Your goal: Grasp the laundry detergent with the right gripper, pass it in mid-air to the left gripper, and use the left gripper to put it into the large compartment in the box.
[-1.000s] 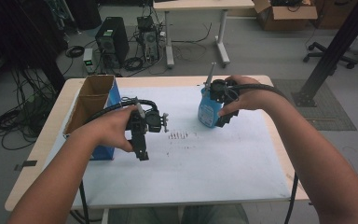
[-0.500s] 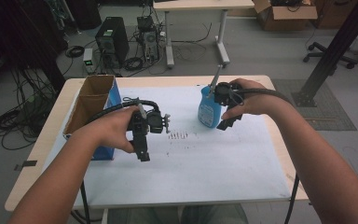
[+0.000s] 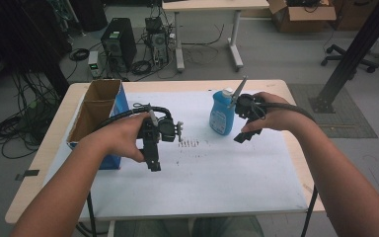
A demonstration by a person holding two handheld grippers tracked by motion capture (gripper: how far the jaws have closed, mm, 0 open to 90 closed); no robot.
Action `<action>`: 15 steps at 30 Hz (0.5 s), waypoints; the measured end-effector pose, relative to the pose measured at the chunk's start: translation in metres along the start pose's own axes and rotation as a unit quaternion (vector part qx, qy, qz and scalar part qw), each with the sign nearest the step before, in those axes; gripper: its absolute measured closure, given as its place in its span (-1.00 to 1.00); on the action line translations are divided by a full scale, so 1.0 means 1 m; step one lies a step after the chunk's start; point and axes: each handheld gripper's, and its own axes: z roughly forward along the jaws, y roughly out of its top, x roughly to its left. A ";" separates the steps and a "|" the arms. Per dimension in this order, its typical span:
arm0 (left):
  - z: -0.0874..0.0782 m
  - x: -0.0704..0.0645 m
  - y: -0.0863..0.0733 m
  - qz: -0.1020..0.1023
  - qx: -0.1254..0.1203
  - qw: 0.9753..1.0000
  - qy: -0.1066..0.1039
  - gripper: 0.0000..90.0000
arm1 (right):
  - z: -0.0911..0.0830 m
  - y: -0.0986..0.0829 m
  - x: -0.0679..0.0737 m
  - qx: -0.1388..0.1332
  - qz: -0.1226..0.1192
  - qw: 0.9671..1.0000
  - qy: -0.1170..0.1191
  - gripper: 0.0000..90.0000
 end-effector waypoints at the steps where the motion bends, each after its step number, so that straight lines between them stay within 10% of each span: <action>1: 0.000 0.000 0.000 0.000 0.003 1.000 0.000 -1.00 | 0.000 0.000 0.000 0.000 0.000 1.000 0.000 -0.89; 15: 0.002 -0.006 -0.001 0.003 0.001 1.000 0.003 -1.00 | 0.021 -0.025 -0.021 -0.059 0.077 0.995 -0.018 -0.90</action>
